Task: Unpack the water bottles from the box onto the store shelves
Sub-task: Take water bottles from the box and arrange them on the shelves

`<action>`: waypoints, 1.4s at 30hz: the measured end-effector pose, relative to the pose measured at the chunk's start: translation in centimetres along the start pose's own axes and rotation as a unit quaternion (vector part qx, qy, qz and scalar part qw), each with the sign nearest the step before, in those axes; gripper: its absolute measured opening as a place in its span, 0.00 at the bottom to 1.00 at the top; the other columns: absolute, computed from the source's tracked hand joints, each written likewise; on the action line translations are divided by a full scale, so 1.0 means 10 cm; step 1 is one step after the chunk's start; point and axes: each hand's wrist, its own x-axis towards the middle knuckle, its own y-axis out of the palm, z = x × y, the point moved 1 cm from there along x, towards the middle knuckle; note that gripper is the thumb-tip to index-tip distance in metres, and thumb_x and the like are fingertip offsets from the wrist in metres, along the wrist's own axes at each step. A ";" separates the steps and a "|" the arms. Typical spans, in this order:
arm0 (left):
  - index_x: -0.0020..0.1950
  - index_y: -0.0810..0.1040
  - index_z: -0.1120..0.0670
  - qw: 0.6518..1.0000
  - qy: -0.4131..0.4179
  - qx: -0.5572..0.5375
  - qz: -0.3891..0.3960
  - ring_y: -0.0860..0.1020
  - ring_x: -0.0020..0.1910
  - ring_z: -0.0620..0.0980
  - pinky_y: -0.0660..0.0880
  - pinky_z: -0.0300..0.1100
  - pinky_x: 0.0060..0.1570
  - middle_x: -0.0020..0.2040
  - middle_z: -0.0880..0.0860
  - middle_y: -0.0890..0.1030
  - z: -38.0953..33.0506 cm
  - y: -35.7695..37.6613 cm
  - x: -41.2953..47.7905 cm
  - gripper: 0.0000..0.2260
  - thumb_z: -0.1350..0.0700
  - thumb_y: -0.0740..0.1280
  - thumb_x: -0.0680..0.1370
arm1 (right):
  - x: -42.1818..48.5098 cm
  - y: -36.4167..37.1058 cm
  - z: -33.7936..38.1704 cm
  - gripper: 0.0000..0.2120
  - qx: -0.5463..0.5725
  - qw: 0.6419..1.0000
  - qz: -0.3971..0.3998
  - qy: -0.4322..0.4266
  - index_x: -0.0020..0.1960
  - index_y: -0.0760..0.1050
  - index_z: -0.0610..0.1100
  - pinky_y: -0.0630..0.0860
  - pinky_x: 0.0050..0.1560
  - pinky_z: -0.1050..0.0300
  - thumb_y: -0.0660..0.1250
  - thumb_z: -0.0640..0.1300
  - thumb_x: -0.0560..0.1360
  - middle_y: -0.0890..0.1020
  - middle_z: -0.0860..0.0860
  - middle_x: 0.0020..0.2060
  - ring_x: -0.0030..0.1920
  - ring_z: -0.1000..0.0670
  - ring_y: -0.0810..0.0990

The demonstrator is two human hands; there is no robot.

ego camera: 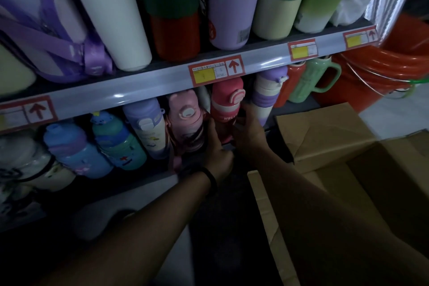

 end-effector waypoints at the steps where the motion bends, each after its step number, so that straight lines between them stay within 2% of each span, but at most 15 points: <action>1: 0.85 0.46 0.45 1.000 0.003 -0.003 -0.001 0.67 0.78 0.56 0.71 0.65 0.71 0.81 0.54 0.63 0.03 -0.01 0.01 0.50 0.64 0.62 0.66 | 0.01 0.00 0.00 0.37 -0.005 1.000 0.003 -0.006 0.75 0.69 0.47 0.82 0.60 0.43 0.69 0.56 0.69 0.83 0.49 0.62 0.62 0.48 0.83; 8: 0.84 0.46 0.56 1.000 -0.007 -0.008 0.019 0.66 0.76 0.52 0.70 0.55 0.74 0.77 0.50 0.62 -0.04 -0.06 -0.04 0.48 0.68 0.65 0.68 | 0.10 0.10 0.01 0.31 -0.016 0.999 0.023 0.016 0.73 0.72 0.46 0.82 0.61 0.42 0.70 0.53 0.71 0.84 0.48 0.61 0.60 0.47 0.84; 11: 0.84 0.44 0.59 0.999 0.022 0.018 0.027 0.61 0.81 0.57 0.62 0.38 0.76 0.81 0.55 0.58 0.00 -0.06 -0.06 0.49 0.64 0.70 0.70 | 0.09 0.11 0.07 0.33 -0.022 0.999 0.030 0.009 0.73 0.71 0.45 0.81 0.62 0.42 0.67 0.54 0.70 0.84 0.48 0.61 0.61 0.46 0.84; 14: 0.84 0.46 0.57 0.999 0.029 -0.015 0.028 0.72 0.74 0.51 0.76 0.45 0.66 0.78 0.53 0.64 0.08 -0.07 -0.04 0.51 0.58 0.71 0.67 | 0.14 0.09 0.07 0.36 -0.021 0.998 0.051 0.019 0.73 0.71 0.46 0.82 0.61 0.40 0.70 0.56 0.67 0.84 0.47 0.61 0.60 0.46 0.84; 16: 0.83 0.48 0.58 0.999 0.028 -0.021 0.027 0.76 0.67 0.41 0.78 0.37 0.56 0.75 0.53 0.67 0.09 -0.09 -0.03 0.48 0.63 0.68 0.67 | 0.19 0.07 0.03 0.37 -0.011 0.998 0.056 0.032 0.72 0.71 0.46 0.82 0.61 0.37 0.73 0.54 0.65 0.84 0.46 0.61 0.60 0.44 0.84; 17: 0.83 0.49 0.57 0.999 0.027 -0.019 0.023 0.76 0.66 0.43 0.78 0.36 0.56 0.76 0.54 0.68 0.07 -0.12 -0.03 0.47 0.64 0.67 0.66 | 0.20 0.06 0.02 0.37 -0.006 0.998 0.055 0.034 0.72 0.72 0.46 0.82 0.61 0.36 0.74 0.52 0.65 0.85 0.46 0.61 0.59 0.44 0.85; 20: 0.83 0.50 0.50 1.000 0.022 0.002 0.003 0.74 0.71 0.60 0.80 0.49 0.57 0.77 0.58 0.68 0.06 -0.14 -0.02 0.48 0.61 0.67 0.65 | 0.24 0.10 -0.05 0.34 -0.008 0.999 0.042 0.019 0.71 0.72 0.44 0.80 0.63 0.35 0.73 0.51 0.67 0.84 0.45 0.62 0.61 0.43 0.84; 22: 0.83 0.50 0.46 1.000 0.014 0.011 0.002 0.73 0.73 0.61 0.80 0.52 0.59 0.78 0.57 0.68 0.07 -0.14 -0.03 0.48 0.61 0.68 0.66 | 0.28 0.16 -0.20 0.36 -0.004 0.999 0.031 0.009 0.71 0.71 0.45 0.80 0.62 0.34 0.73 0.58 0.67 0.84 0.46 0.62 0.62 0.43 0.83; 25: 0.79 0.50 0.35 0.999 0.019 0.029 0.005 0.70 0.76 0.57 0.73 0.66 0.68 0.80 0.53 0.65 0.13 -0.18 0.02 0.49 0.57 0.71 0.65 | 0.27 0.22 -0.29 0.42 0.032 0.999 0.039 0.015 0.72 0.68 0.48 0.80 0.63 0.34 0.76 0.62 0.63 0.84 0.47 0.62 0.63 0.45 0.83; 27: 0.80 0.49 0.35 0.999 0.005 0.030 0.016 0.69 0.76 0.55 0.73 0.66 0.69 0.81 0.50 0.65 0.13 -0.19 0.05 0.50 0.56 0.71 0.65 | 0.21 0.22 -0.19 0.42 0.042 0.998 0.042 0.022 0.72 0.67 0.48 0.79 0.62 0.33 0.75 0.63 0.63 0.83 0.46 0.62 0.63 0.43 0.83; 30: 0.83 0.45 0.47 0.999 0.002 0.032 0.019 0.68 0.76 0.53 0.73 0.53 0.71 0.80 0.54 0.64 0.04 -0.15 0.02 0.52 0.64 0.71 0.68 | 0.18 0.20 -0.16 0.39 0.047 0.998 0.041 0.021 0.70 0.67 0.48 0.80 0.61 0.33 0.74 0.63 0.64 0.83 0.46 0.61 0.62 0.43 0.83; 32: 0.84 0.44 0.47 1.000 -0.005 0.017 0.022 0.71 0.75 0.57 0.75 0.56 0.69 0.80 0.55 0.64 0.07 -0.12 0.01 0.53 0.68 0.72 0.68 | 0.18 0.19 -0.15 0.38 0.043 0.998 0.045 0.021 0.70 0.67 0.48 0.80 0.62 0.35 0.74 0.62 0.65 0.83 0.47 0.61 0.62 0.45 0.82; 36: 0.83 0.42 0.43 1.000 -0.010 -0.004 0.020 0.73 0.72 0.60 0.77 0.60 0.66 0.80 0.55 0.66 0.15 -0.08 -0.01 0.57 0.59 0.73 0.63 | 0.16 0.17 -0.07 0.40 0.038 0.997 0.067 0.019 0.73 0.66 0.38 0.79 0.66 0.38 0.73 0.56 0.68 0.81 0.45 0.64 0.64 0.46 0.81; 39: 0.84 0.43 0.49 1.000 0.010 0.006 0.012 0.69 0.76 0.52 0.73 0.57 0.71 0.81 0.56 0.63 0.18 -0.08 0.01 0.56 0.60 0.73 0.63 | 0.14 0.15 -0.02 0.39 0.031 0.996 0.082 0.012 0.76 0.63 0.38 0.79 0.66 0.41 0.72 0.52 0.71 0.79 0.43 0.67 0.66 0.45 0.80; 42: 0.84 0.44 0.42 1.000 0.023 0.013 0.001 0.68 0.77 0.53 0.72 0.64 0.71 0.81 0.52 0.63 0.27 -0.09 0.07 0.56 0.52 0.74 0.62 | 0.14 0.13 0.01 0.33 0.022 0.994 0.108 0.025 0.79 0.61 0.41 0.78 0.67 0.43 0.70 0.44 0.78 0.77 0.40 0.70 0.67 0.42 0.79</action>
